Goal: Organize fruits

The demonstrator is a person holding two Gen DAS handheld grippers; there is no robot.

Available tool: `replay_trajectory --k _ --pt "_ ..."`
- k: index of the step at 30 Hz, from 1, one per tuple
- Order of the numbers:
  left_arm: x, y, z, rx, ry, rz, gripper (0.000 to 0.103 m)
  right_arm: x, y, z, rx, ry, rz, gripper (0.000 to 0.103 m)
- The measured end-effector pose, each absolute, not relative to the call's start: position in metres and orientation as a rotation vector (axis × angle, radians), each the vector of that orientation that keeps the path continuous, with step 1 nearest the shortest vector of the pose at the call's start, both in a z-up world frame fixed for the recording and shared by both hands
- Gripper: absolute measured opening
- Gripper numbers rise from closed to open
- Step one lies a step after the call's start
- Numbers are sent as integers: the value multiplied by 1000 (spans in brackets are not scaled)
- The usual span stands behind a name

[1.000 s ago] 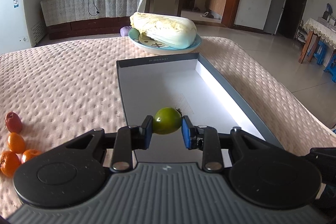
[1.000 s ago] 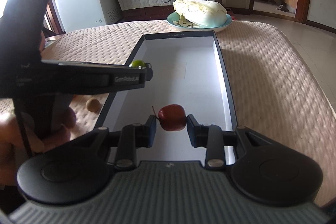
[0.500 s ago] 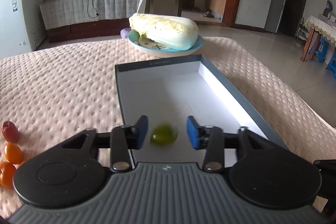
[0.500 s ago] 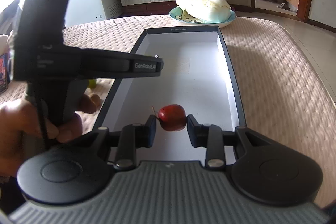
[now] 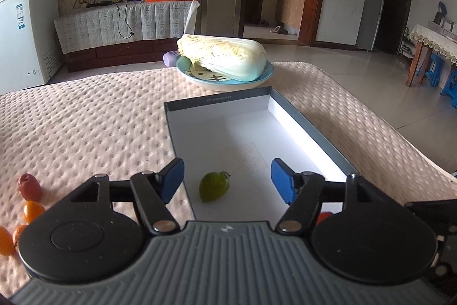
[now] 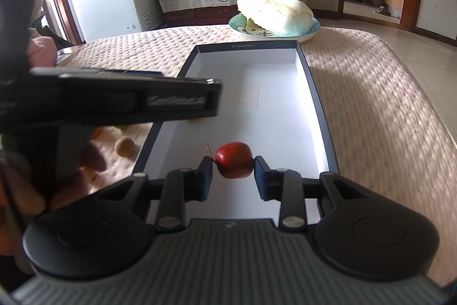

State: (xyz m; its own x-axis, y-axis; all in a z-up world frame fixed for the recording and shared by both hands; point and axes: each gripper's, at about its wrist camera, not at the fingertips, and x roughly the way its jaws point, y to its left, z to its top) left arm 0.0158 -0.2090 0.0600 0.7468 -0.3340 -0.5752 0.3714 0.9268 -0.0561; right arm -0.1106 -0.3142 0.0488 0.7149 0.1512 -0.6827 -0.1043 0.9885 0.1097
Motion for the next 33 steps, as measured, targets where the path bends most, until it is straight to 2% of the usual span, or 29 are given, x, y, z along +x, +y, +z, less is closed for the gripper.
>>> replay_trajectory --k 4,28,31,33 --pt "8 -197 65 70 604 -375 77 -106 -313 48 75 758 128 35" --pt "-20 -125 69 63 635 -300 78 -82 -294 45 130 728 75 36" --pt "-24 -119 67 69 640 -286 78 -83 -292 48 142 702 70 47" --pt "-27 -115 67 68 641 -276 78 -84 -290 50 145 681 71 49"
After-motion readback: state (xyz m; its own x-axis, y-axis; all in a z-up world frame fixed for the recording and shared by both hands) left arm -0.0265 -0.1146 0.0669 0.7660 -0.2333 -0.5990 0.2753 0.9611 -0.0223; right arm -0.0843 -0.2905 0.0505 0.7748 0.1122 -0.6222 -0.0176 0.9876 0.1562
